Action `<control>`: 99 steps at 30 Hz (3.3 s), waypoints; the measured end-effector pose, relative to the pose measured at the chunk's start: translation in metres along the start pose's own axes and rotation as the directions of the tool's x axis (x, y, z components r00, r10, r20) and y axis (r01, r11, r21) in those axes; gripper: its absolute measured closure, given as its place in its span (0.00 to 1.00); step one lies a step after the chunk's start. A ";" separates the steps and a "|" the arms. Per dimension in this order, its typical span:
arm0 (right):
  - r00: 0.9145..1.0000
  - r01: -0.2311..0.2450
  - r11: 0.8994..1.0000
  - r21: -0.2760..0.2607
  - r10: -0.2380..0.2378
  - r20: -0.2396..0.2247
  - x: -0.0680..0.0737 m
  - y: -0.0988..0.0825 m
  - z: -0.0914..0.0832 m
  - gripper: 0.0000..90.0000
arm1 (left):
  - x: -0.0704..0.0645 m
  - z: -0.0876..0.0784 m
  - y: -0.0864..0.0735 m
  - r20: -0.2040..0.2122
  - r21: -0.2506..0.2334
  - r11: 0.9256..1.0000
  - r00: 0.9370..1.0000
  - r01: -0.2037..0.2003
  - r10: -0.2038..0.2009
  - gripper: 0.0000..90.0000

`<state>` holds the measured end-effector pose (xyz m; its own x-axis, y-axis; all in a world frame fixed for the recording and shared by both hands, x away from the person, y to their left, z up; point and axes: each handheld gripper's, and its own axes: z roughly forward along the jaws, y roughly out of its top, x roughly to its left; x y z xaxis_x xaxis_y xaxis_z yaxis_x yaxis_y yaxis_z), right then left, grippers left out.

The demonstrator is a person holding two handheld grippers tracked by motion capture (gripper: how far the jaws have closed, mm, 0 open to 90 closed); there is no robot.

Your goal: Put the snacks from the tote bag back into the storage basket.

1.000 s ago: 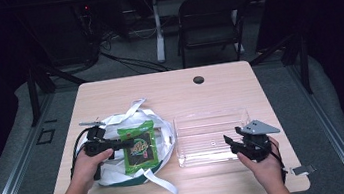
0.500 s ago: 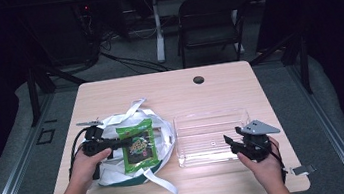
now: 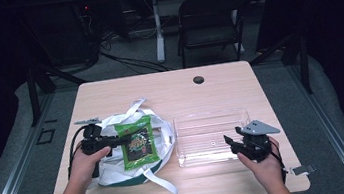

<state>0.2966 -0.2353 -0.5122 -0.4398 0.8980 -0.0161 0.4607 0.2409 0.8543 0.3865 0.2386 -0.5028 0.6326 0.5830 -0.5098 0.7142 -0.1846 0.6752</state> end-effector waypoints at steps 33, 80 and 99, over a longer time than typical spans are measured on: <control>1.000 0.014 1.000 0.002 -0.014 0.000 0.001 0.000 0.001 0.53 | -0.011 -0.020 0.016 -0.081 -0.103 0.990 0.993 -0.097 0.089 0.81; 0.996 0.091 0.996 0.018 -0.091 -0.016 0.005 0.003 0.000 0.58 | -0.050 -0.018 0.046 -0.080 -0.165 0.953 0.967 -0.252 0.242 0.81; 0.990 0.139 0.990 0.003 -0.139 -0.006 0.008 0.003 0.000 0.58 | -0.067 0.000 0.058 -0.040 -0.151 0.945 0.957 -0.291 0.288 0.81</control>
<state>0.2947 -0.2277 -0.5094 -0.5043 0.8535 -0.1313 0.3978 0.3646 0.8419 0.3850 0.1883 -0.4298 0.7991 0.5361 -0.2722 0.4455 -0.2240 0.8668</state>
